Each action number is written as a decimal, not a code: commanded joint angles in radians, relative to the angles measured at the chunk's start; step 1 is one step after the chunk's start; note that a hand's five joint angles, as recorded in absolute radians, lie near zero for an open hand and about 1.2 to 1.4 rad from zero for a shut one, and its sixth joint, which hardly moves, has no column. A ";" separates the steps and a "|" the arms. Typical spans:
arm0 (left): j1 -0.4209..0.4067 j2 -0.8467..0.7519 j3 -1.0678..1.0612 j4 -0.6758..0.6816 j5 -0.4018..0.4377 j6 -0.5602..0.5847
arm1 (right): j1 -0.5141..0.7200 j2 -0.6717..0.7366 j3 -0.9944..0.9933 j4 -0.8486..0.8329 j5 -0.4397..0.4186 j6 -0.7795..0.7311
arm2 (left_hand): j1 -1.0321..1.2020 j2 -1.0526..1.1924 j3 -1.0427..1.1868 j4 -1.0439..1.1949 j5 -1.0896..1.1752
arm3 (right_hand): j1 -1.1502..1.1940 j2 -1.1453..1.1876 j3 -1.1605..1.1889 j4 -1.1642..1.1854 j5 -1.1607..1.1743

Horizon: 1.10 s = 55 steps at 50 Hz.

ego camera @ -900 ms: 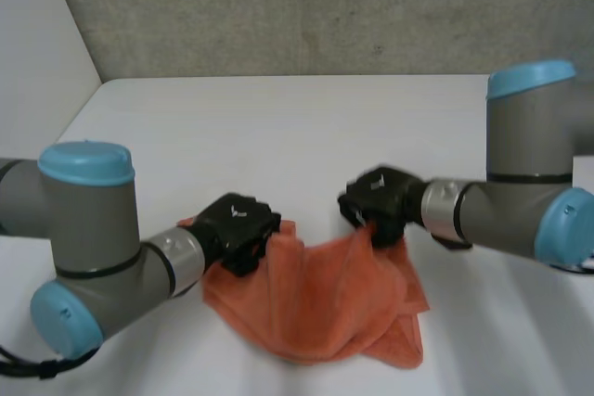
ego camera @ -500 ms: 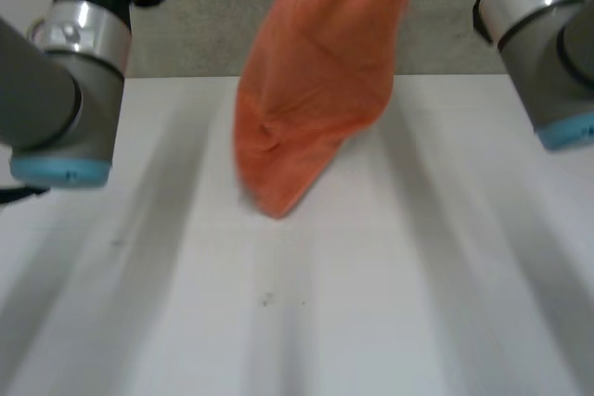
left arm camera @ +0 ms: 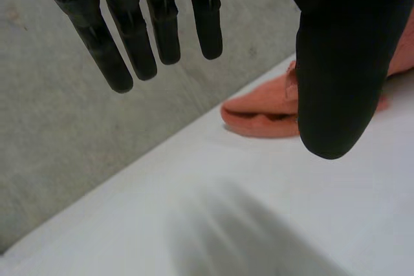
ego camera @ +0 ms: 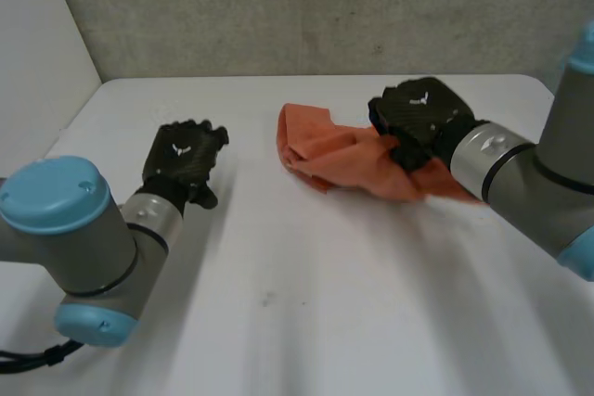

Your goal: Fold the laundry

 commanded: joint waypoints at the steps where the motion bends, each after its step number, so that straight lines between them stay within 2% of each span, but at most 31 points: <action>1: 0.005 -0.050 0.106 0.001 0.076 0.001 | 0.015 -0.177 0.059 -0.008 -0.079 0.007 | -0.129 -0.124 -0.129 -0.113 -0.110 | 0.457 0.220 0.213 0.201 0.258; 3: 0.003 -0.059 0.118 0.001 0.090 0.001 | 0.027 -0.220 0.063 -0.007 -0.099 0.009 | -0.138 -0.133 -0.138 -0.122 -0.119 | 0.457 0.220 0.213 0.201 0.258; 8: -0.001 -0.148 0.243 -0.012 0.249 -0.001 | 0.046 -0.334 0.066 -0.005 -0.110 0.015 | -0.155 -0.150 -0.155 -0.140 -0.136 | 0.457 0.220 0.213 0.201 0.258; 19: -0.050 -0.317 0.409 -0.075 0.435 -0.045 | 0.083 -0.521 0.084 0.001 -0.115 0.111 | -0.146 -0.142 -0.147 -0.131 -0.128 | 0.457 0.220 0.213 0.201 0.258; 22: -0.066 -0.337 0.422 -0.075 0.468 -0.084 | 0.080 -0.533 0.102 -0.005 -0.115 0.127 | -0.035 -0.031 -0.036 -0.020 -0.017 | 0.457 0.220 0.213 0.201 0.258; 23: -0.070 -0.341 0.422 -0.074 0.485 -0.108 | 0.073 -0.533 0.107 -0.007 -0.115 0.127 | 0.204 0.208 0.203 0.219 0.222 | 0.457 0.220 0.213 0.201 0.258; 27: -0.072 -0.335 0.426 -0.072 0.475 -0.159 | 0.063 -0.516 0.116 0.004 -0.112 0.124 | 0.941 0.946 0.941 0.956 0.960 | 0.457 0.220 0.213 0.201 0.258; 30: -0.063 -0.321 0.426 -0.074 0.462 -0.188 | 0.040 -0.486 0.121 0.007 -0.112 0.122 | 0.942 0.947 0.942 0.958 0.961 | 0.457 0.220 0.213 0.201 0.258; 38: -0.014 -0.200 0.383 -0.078 0.476 -0.372 | -0.013 -0.380 0.121 0.002 -0.099 0.110 | 0.942 0.947 0.942 0.958 0.961 | 0.457 0.220 0.213 0.201 0.258; 42: -0.014 -0.180 0.379 -0.075 0.476 -0.404 | -0.014 -0.366 0.116 -0.002 -0.096 0.111 | 0.942 0.947 0.942 0.958 0.961 | 0.457 0.220 0.213 0.201 0.258; 50: -0.009 -0.183 0.390 -0.068 0.475 -0.397 | -0.014 -0.368 0.110 -0.002 -0.095 0.111 | 0.942 0.947 0.942 0.958 0.961 | 0.457 0.220 0.213 0.201 0.258; 51: -0.008 -0.183 0.385 -0.068 0.476 -0.395 | -0.014 -0.368 0.110 -0.002 -0.095 0.111 | 0.859 0.863 0.858 0.874 0.877 | 0.457 0.220 0.213 0.201 0.258; 53: -0.005 -0.188 0.382 -0.069 0.481 -0.394 | -0.014 -0.369 0.118 -0.002 -0.095 0.111 | 0.244 0.249 0.244 0.260 0.263 | 0.457 0.220 0.213 0.201 0.258; 54: -0.004 -0.192 0.385 -0.075 0.491 -0.391 | -0.014 -0.369 0.121 -0.002 -0.095 0.111 | -0.137 -0.132 -0.137 -0.121 -0.118 | 0.457 0.220 0.213 0.201 0.258; 55: -0.004 -0.197 0.383 -0.080 0.502 -0.392 | -0.014 -0.371 0.122 -0.002 -0.095 0.111 | -0.143 -0.139 -0.144 -0.128 -0.125 | 0.457 0.220 0.213 0.201 0.258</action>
